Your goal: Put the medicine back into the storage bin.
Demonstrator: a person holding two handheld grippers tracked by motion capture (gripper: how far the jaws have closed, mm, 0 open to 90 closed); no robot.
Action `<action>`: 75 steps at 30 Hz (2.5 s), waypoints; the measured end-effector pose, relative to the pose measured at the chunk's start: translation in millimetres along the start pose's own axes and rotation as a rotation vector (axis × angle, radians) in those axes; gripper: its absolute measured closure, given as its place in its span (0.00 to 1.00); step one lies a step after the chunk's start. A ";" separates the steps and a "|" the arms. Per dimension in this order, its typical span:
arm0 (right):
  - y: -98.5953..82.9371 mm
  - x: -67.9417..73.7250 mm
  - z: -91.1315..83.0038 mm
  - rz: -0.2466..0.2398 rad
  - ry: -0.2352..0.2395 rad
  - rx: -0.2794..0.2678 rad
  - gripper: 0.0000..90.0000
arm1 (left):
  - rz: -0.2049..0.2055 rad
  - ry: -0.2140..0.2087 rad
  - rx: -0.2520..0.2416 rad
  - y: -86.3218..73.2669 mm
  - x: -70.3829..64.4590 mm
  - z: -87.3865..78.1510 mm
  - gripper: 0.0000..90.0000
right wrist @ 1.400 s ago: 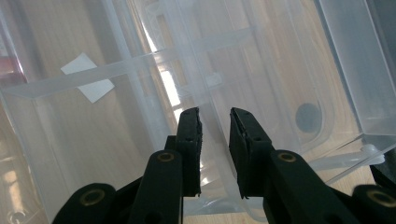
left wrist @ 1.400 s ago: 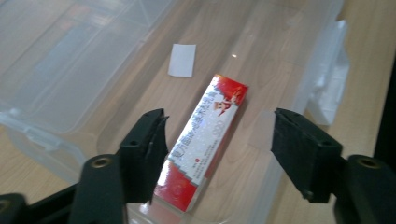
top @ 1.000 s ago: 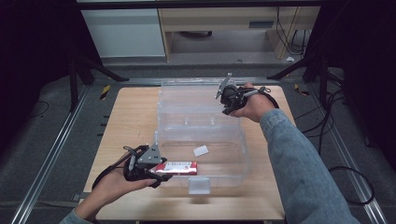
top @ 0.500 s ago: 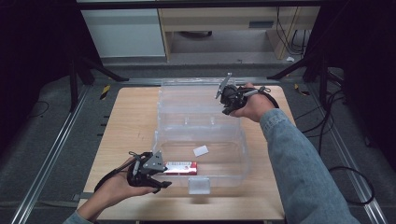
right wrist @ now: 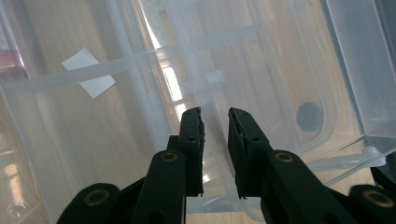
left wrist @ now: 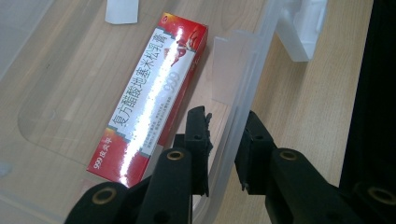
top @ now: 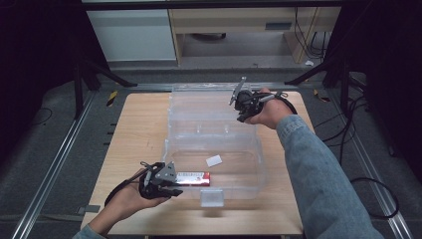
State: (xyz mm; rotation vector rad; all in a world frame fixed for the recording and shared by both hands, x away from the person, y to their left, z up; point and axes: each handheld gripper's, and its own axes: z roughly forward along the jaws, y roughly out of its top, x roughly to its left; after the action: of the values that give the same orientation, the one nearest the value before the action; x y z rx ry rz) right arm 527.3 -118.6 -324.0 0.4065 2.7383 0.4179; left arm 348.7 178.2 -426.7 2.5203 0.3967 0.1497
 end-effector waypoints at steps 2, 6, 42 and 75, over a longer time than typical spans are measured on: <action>0.0 -0.9 0.3 -0.006 -0.001 -0.001 0.85 | -0.010 0.000 -0.003 0.6 1.2 0.5 0.84; 0.5 -4.3 1.8 0.008 -0.010 0.001 0.85 | -0.012 0.001 0.002 4.5 8.0 1.9 0.84; 4.5 -17.9 -18.6 0.039 0.054 -0.019 0.95 | -0.004 0.077 -0.009 19.7 18.8 11.4 0.82; -10.6 31.4 -56.3 -0.016 0.030 -0.093 0.98 | -0.017 0.098 -0.006 20.8 15.2 12.1 0.79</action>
State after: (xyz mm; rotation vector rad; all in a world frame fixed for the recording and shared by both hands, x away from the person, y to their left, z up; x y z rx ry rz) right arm 475.8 -131.3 -285.9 0.3572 2.7358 0.5493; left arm 370.7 160.2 -424.8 2.5091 0.4561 0.2677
